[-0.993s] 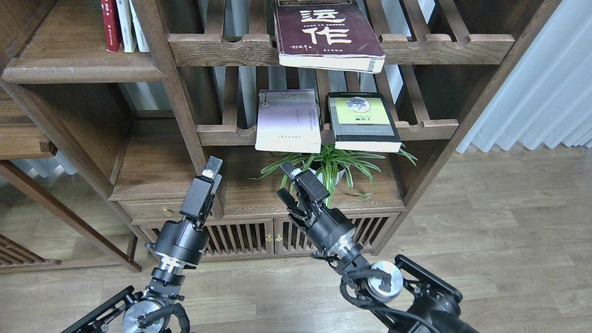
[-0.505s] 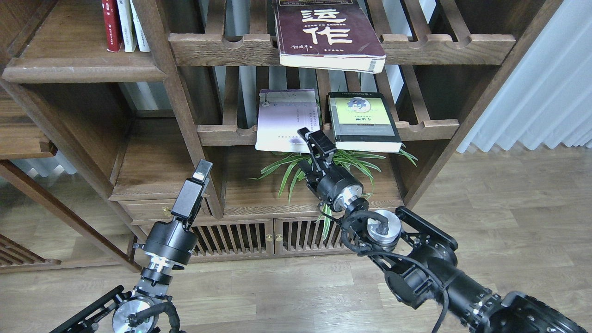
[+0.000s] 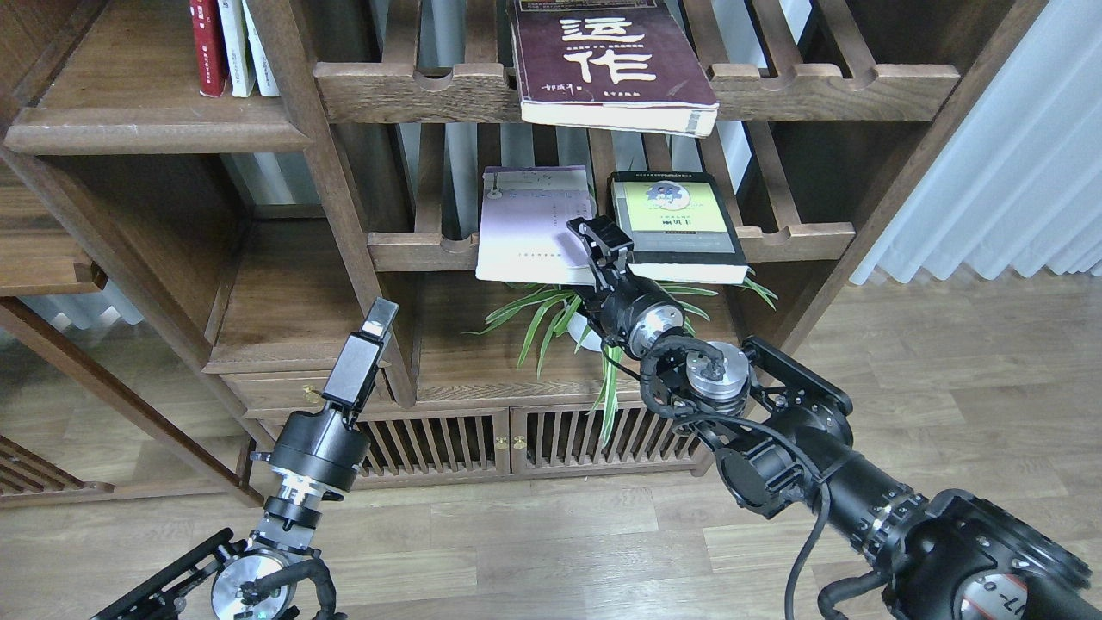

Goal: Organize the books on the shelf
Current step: 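Push the white book's top edge with the right gripper to tip it outward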

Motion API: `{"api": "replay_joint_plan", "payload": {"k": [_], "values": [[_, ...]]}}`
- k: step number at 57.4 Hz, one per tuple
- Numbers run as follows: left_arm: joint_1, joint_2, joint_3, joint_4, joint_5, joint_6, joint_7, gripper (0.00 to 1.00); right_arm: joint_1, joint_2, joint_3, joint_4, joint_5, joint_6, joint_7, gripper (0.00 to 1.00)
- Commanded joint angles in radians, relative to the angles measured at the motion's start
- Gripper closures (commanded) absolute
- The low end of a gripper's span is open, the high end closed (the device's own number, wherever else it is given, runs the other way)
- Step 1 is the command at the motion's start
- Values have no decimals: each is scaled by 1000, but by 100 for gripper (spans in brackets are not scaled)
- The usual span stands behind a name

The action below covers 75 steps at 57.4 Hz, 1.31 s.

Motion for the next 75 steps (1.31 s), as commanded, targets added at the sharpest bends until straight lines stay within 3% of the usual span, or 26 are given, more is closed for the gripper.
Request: {"api": "replay_joint_plan", "payload": {"k": [1, 10, 19, 33, 35, 52, 59, 63, 75], "values": [[0, -3, 0, 5, 0, 0, 0, 0, 2, 0, -35, -2, 3, -13, -10, 6], [0, -11, 0, 7, 0, 0, 0, 0, 3, 0, -49, -2, 17, -11, -15, 9], [0, -12, 0, 7, 0, 0, 0, 0, 11, 0, -49, -8, 23, -11, -53, 14], [-2, -15, -2, 8, 0, 0, 0, 0, 37, 0, -48, -21, 46, -13, -55, 23], [-2, -15, -2, 7, 0, 0, 0, 0, 46, 0, -46, -37, 48, -11, -55, 29], [-2, -17, -2, 8, 0, 0, 0, 0, 62, 0, -40, -77, 54, -11, -56, 36], [-2, -21, -5, 10, 0, 0, 0, 0, 63, 0, -40, -87, 57, -8, -58, 48], [-2, -28, -8, 14, 0, 0, 0, 0, 63, 0, -37, -95, 69, 2, -58, 63], [0, -31, -11, 16, -5, 0, 0, 0, 63, 0, -20, -101, 91, 25, -93, 78]]}}
